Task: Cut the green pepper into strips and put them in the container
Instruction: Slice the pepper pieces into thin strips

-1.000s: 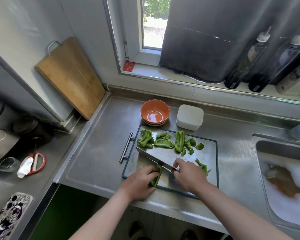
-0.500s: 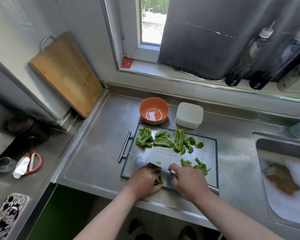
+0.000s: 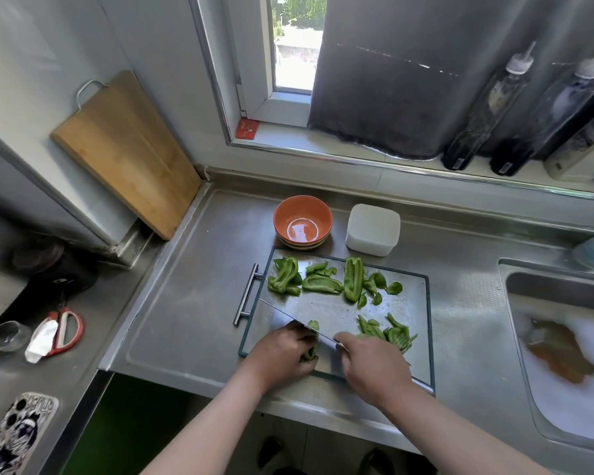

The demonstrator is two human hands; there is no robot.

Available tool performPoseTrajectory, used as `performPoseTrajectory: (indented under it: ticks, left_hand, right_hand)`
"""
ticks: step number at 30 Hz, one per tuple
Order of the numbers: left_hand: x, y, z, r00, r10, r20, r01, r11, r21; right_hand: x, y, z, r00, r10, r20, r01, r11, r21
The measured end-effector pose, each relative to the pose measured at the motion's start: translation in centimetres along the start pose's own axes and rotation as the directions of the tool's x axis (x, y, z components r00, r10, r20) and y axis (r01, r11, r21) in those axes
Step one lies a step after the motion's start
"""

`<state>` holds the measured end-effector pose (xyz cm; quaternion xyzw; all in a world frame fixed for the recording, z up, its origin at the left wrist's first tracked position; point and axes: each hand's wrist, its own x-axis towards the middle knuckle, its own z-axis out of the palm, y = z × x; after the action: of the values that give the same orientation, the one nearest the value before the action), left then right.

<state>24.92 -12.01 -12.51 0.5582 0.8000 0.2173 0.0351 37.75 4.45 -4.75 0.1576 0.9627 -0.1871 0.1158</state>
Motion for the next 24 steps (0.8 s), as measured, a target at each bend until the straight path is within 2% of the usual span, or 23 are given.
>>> performPoseTrajectory:
  ticks: [5,10,16,20,24]
  left_hand:
    - [0.5,0.3,-0.1,0.994,-0.057,0.088,0.055,0.998,0.029]
    - [-0.2,0.3,0.2,0.984,-0.079,0.161,0.077,0.997,0.021]
    - [-0.4,0.5,0.0,0.996,-0.04,0.08,0.039,0.999,0.016]
    - [-0.1,0.2,-0.7,0.987,-0.138,0.086,0.136,0.99,0.029]
    - [-0.9,-0.9,-1.0,0.993,-0.113,0.027,0.111,0.992,0.061]
  right_hand:
    - [0.3,0.0,-0.4,0.998,0.069,-0.015,-0.067,0.994,0.089]
    - [0.2,0.2,-0.6,0.997,0.078,0.001,-0.078,0.992,0.099]
    - [0.6,0.1,-0.5,0.996,0.086,-0.002,-0.085,0.991,0.105]
    - [0.4,0.2,-0.6,0.996,0.086,-0.002,-0.085,0.991,0.103]
    - [0.4,0.2,-0.7,0.997,0.077,-0.014,-0.076,0.993,0.095]
